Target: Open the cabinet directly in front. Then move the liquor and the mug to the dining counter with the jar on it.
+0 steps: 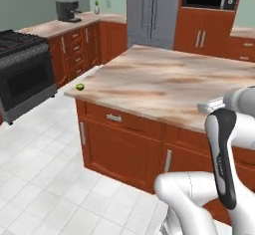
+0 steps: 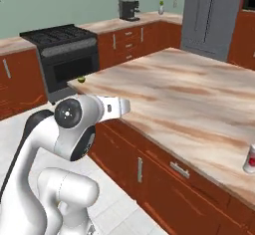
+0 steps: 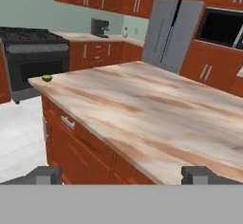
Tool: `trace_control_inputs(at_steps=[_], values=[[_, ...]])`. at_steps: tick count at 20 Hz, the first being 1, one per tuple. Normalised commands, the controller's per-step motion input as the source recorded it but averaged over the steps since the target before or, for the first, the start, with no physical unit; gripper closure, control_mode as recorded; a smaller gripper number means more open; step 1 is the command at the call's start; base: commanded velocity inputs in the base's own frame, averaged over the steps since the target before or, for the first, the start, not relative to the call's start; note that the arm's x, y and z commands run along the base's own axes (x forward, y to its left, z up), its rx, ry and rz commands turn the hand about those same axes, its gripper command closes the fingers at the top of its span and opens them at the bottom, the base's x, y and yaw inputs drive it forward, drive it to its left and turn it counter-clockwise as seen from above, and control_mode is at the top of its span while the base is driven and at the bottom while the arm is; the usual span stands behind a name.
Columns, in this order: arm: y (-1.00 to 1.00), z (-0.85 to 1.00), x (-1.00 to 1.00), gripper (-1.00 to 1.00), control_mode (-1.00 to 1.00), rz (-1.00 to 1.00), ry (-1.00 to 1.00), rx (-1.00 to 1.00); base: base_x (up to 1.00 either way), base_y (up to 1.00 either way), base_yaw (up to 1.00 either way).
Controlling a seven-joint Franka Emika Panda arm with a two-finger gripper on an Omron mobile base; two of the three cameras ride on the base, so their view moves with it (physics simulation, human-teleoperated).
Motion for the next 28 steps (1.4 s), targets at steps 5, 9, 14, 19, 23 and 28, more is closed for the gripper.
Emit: trace_control_inputs(at_steps=[5, 9, 14, 19, 23, 28], values=[[0.0, 0.0, 0.0, -1.0, 1.0, 0.0, 0.0, 0.0, 0.0, 0.18, 0.97], [0.0, 0.0, 0.0, -1.0, 1.0, 0.0, 0.0, 0.0, 0.0, 0.5, 0.85], [0.0, 0.0, 0.0, -1.0, 1.0, 0.0, 0.0, 0.0, 0.48, 0.5, 0.48], [0.0, 0.0, 0.0, -1.0, 1.0, 0.0, 0.0, 0.0, 1.0, 0.05, -0.02], [0.0, 0.0, 0.0, -1.0, 1.0, 0.0, 0.0, 0.0, 1.0, 0.01, -0.07], [0.0, 0.0, 0.0, -1.0, 1.0, 0.0, 0.0, 0.0, 1.0, 0.02, -0.03]])
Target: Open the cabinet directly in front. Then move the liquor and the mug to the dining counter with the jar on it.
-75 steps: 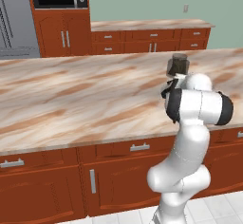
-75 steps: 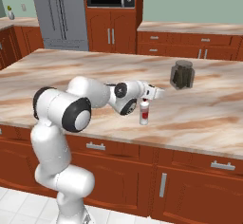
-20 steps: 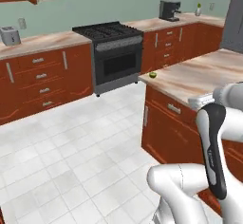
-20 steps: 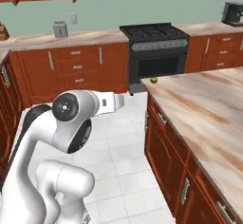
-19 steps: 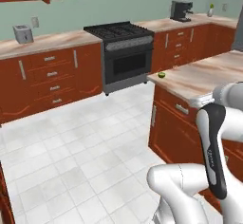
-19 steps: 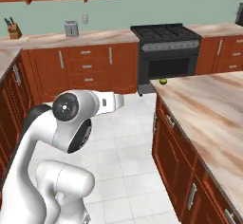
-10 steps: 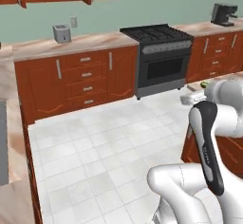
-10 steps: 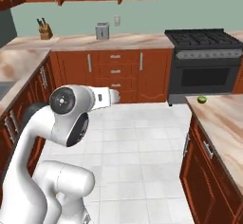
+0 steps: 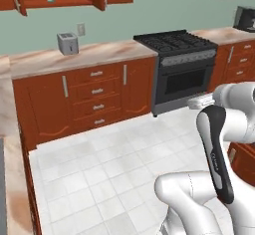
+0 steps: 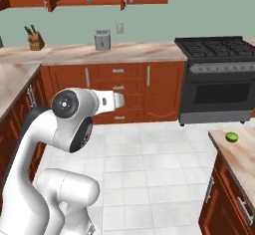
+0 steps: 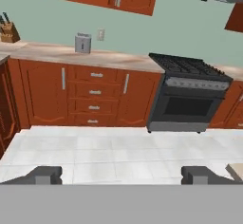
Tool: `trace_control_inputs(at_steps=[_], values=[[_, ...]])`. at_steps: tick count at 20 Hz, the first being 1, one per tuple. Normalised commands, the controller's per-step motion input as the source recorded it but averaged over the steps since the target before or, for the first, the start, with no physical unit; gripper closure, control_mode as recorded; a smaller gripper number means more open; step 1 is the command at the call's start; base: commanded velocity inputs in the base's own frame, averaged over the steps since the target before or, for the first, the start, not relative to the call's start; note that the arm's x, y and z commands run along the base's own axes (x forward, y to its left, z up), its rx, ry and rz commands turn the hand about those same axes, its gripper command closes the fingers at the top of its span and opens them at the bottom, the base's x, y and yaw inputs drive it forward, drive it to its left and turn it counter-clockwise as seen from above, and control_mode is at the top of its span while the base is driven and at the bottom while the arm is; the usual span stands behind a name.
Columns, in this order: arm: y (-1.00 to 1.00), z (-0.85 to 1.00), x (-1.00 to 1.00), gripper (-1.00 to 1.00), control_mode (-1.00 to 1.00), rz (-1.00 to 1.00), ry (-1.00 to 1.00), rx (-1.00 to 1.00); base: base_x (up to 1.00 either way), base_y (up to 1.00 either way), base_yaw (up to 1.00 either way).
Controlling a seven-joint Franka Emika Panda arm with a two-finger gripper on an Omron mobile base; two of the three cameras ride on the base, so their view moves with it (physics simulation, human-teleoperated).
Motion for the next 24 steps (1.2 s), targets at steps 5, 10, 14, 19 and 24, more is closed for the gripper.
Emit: trace_control_inputs(at_steps=[5, 10, 14, 19, 24], values=[[0.0, 0.0, 0.0, -1.0, 1.0, 0.0, 0.0, 0.0, 1.0, 0.0, 0.03], [0.0, 0.0, 0.0, -1.0, 1.0, 0.0, 0.0, 0.0, 1.0, 0.06, 0.11], [0.0, 0.0, 0.0, -1.0, 1.0, 0.0, 0.0, 0.0, 1.0, 0.12, 0.19], [0.0, 0.0, 0.0, -1.0, 1.0, 0.0, 0.0, 0.0, 0.99, 0.1, 0.19], [0.0, 0.0, 0.0, -1.0, 1.0, 0.0, 0.0, 0.0, 0.88, 0.26, 0.23]])
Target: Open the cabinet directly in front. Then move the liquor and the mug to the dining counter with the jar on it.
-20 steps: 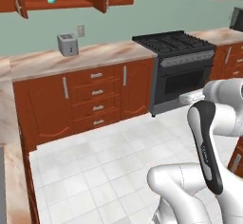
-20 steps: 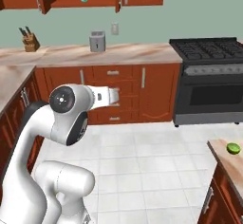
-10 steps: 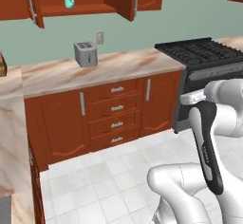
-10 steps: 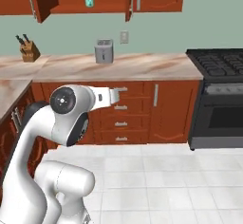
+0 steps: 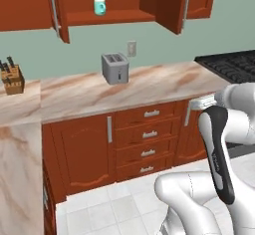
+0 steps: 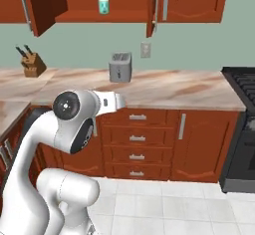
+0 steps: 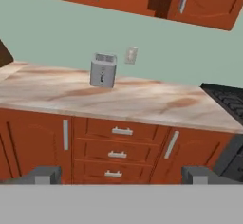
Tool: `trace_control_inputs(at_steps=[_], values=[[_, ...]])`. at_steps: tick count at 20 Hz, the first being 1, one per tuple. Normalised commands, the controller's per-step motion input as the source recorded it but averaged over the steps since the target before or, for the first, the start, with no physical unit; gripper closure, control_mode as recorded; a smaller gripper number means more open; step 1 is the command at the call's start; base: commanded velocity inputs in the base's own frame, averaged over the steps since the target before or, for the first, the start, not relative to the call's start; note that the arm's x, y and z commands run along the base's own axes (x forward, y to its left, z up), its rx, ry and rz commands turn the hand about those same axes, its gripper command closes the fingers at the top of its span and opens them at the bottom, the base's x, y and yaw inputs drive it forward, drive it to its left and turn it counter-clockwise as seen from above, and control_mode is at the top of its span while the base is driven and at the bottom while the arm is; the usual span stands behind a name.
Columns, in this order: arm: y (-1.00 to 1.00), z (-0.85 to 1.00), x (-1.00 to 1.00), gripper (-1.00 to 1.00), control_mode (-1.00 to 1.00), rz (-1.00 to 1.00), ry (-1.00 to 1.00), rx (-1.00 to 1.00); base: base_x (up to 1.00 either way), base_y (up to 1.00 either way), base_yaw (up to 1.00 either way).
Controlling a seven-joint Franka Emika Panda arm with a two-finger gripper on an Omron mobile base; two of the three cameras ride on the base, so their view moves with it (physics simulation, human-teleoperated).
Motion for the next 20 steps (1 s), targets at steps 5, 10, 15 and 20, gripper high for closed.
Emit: trace_control_inputs(at_steps=[5, 10, 15, 20], values=[[0.0, 0.0, 0.0, -1.0, 1.0, 0.0, 0.0, 0.0, 0.97, 0.19, 0.2], [0.0, 0.0, 0.0, -1.0, 1.0, 0.0, 0.0, 0.0, 0.59, 0.37, 0.2], [0.0, 0.0, 0.0, -1.0, 1.0, 0.0, 0.0, 0.0, 0.17, 0.41, 0.08], [0.0, 0.0, 0.0, -1.0, 1.0, 0.0, 0.0, 0.0, 0.54, 0.21, 0.0]])
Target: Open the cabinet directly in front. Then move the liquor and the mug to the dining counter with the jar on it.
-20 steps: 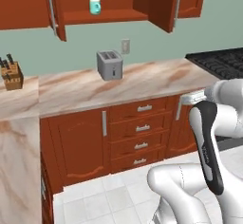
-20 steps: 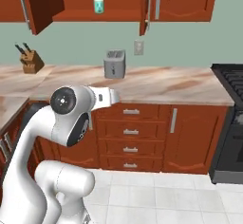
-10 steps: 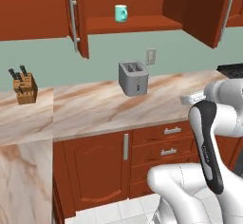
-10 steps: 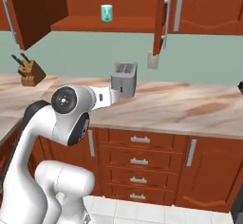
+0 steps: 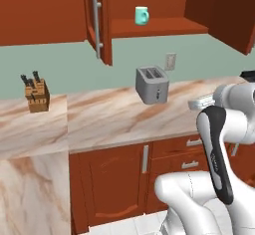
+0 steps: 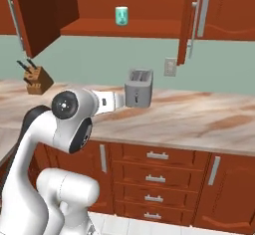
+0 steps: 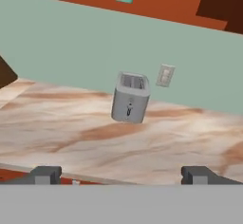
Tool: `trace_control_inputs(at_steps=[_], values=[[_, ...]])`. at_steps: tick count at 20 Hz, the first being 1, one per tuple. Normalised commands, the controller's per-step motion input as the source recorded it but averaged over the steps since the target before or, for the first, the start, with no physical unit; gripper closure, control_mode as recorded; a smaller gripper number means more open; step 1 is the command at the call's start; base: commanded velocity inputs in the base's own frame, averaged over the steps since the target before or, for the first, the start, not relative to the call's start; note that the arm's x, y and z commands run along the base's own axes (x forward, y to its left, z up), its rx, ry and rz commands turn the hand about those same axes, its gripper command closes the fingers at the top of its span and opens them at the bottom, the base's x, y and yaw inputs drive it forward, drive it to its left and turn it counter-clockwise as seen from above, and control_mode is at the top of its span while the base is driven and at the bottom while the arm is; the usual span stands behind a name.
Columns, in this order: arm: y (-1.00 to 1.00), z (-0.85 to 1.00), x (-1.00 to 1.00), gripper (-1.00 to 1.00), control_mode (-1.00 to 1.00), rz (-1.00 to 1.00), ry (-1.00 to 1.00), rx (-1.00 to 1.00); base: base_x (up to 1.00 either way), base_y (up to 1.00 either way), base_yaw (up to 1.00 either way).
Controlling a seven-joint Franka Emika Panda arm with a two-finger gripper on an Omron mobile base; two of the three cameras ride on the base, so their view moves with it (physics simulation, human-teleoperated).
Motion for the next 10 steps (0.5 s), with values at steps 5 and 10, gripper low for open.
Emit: trace_control_inputs(at_steps=[5, 10], values=[[0.0, 0.0, 0.0, -1.0, 1.0, 0.0, 0.0, 0.0, 0.99, 0.0, 0.0], [0.0, 0.0, 0.0, -1.0, 1.0, 0.0, 0.0, 0.0, 0.94, 0.0, 0.0]])
